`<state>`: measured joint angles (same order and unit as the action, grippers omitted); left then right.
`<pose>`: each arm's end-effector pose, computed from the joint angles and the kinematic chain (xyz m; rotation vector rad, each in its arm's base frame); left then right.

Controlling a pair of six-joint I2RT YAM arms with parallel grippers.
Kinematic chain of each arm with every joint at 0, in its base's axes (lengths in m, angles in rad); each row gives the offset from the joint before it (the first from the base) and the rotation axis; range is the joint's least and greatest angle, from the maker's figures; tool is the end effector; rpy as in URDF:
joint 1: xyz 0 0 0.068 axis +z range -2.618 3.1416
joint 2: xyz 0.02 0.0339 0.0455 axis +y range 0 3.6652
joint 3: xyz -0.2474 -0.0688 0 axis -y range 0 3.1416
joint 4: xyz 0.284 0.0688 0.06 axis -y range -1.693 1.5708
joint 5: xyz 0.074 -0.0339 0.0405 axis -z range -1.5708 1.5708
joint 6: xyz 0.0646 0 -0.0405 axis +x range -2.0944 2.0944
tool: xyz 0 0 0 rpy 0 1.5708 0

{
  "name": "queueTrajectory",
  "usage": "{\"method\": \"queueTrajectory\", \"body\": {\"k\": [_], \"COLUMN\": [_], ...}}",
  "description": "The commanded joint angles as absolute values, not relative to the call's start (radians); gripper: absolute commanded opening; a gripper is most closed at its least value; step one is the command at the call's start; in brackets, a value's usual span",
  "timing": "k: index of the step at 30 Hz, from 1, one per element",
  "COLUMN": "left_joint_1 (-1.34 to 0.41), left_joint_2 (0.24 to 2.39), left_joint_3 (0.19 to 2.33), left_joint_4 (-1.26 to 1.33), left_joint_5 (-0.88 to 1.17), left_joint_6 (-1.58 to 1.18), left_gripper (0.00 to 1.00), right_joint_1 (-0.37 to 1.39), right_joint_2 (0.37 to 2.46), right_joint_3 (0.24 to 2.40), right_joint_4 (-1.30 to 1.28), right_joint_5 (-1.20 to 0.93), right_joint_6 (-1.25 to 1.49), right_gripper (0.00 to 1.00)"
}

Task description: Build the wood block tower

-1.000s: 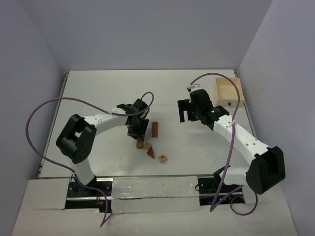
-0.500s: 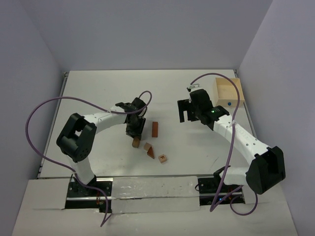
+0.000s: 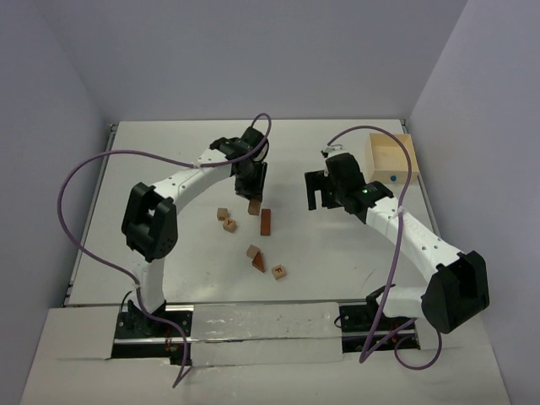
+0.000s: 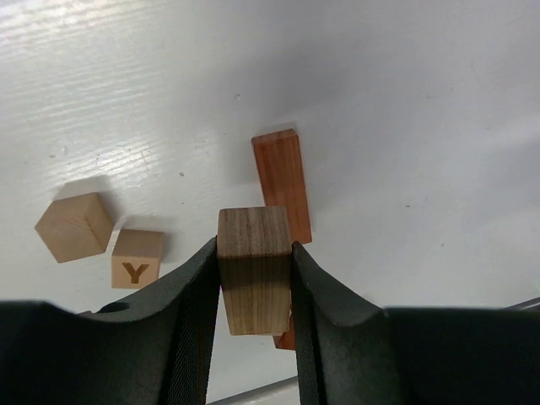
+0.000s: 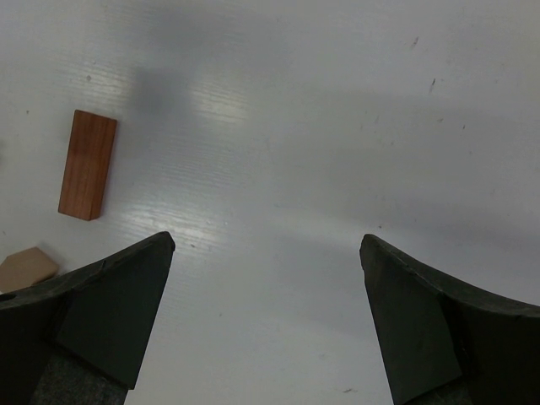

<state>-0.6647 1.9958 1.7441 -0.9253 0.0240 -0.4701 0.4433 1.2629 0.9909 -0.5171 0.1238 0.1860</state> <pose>0.3652 -0.2882 0.1983 0.2791 2.7898 -0.3290 0.3033 0.1352 0.2327 -0.2427 2.3455 0.1617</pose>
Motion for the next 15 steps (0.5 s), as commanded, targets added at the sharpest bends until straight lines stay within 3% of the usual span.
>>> {"method": "queueTrajectory", "body": {"k": [1,15], "left_joint_1": [-0.668,-0.781], "left_joint_2": [2.055,2.089], "left_joint_3": [1.822,1.841], "left_joint_4": [-1.01,-1.009], "left_joint_5": [0.035,0.006], "left_joint_6": [-0.525,-0.579], "left_gripper": [0.0,0.0], "right_joint_1": [0.426,0.371], "right_joint_2": [1.255,1.264], "right_joint_3": [1.023,1.033], "right_joint_4": [-0.511,-0.511], "right_joint_5": [0.146,0.16], "right_joint_6": [0.196,0.223], "right_gripper": [1.0,1.0]}}
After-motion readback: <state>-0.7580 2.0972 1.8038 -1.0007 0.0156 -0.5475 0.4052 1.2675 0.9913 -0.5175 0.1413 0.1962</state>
